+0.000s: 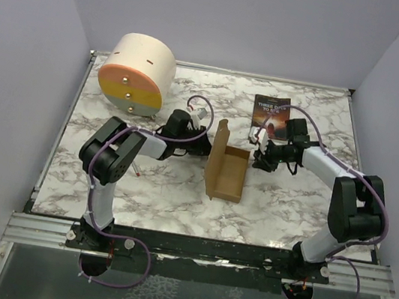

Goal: Fold the paper box

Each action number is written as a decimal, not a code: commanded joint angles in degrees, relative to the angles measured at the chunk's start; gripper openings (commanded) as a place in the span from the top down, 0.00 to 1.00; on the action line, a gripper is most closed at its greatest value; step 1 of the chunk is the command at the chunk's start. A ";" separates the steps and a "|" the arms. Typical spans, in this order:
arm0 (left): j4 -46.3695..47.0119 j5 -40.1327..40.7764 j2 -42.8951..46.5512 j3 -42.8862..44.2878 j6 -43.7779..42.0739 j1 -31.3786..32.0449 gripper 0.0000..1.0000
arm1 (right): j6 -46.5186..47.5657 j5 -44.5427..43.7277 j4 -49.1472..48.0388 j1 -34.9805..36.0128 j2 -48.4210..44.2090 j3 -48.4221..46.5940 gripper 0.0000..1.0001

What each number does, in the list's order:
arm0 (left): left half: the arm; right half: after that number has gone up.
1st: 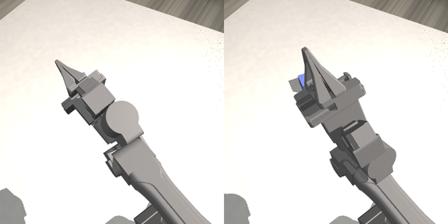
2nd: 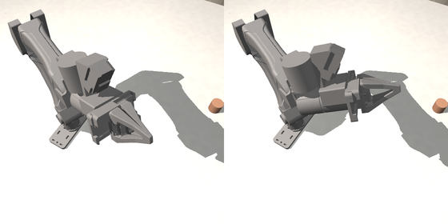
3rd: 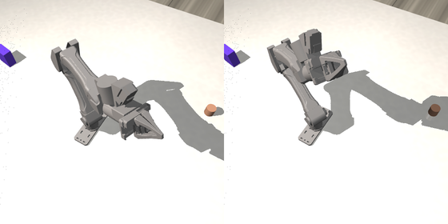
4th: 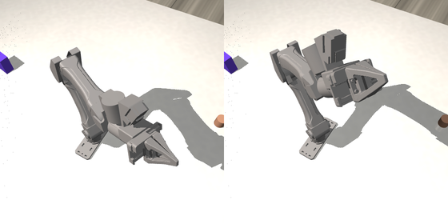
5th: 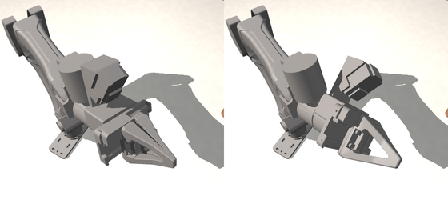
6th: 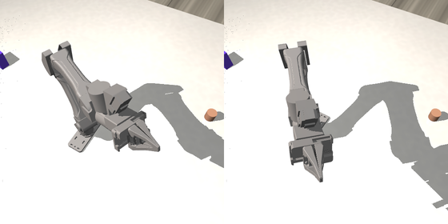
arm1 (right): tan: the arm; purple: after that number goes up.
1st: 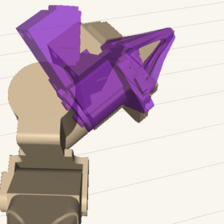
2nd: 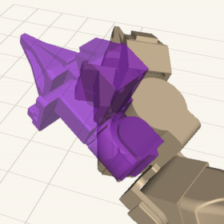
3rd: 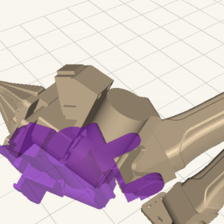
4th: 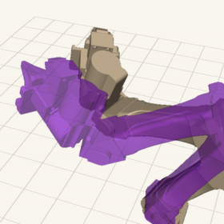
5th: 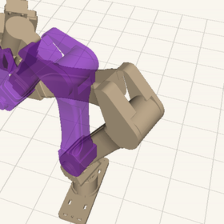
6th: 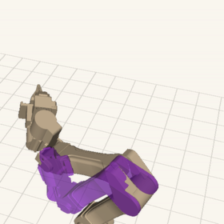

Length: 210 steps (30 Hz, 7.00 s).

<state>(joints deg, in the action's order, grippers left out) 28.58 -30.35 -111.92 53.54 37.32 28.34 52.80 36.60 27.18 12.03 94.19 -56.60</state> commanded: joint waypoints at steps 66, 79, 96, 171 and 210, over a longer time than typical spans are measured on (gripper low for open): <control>-5.13 29.80 59.04 -36.40 -3.07 0.67 0.67 | -7.71 -14.36 -17.17 5.70 9.62 -5.19 0.40; -5.11 29.53 60.00 -37.03 -2.41 0.67 0.67 | -7.98 -16.95 -19.81 6.82 10.32 -3.33 0.84; -13.17 32.43 61.34 -34.81 -4.00 0.49 0.55 | -13.69 -14.23 -16.27 6.70 6.95 -3.36 0.61; -12.93 32.21 68.04 -30.98 1.22 4.47 1.00 | -23.95 27.69 -5.06 -8.26 -8.81 -2.66 0.30; -18.82 42.02 24.54 6.88 -17.54 29.77 1.00 | -30.49 28.65 -11.27 -18.55 -11.93 0.33 0.30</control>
<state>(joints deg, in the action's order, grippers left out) 15.18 9.26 -84.58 56.73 20.60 58.15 22.96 63.75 17.67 -5.45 83.57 -57.19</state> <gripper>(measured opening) 0.131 0.701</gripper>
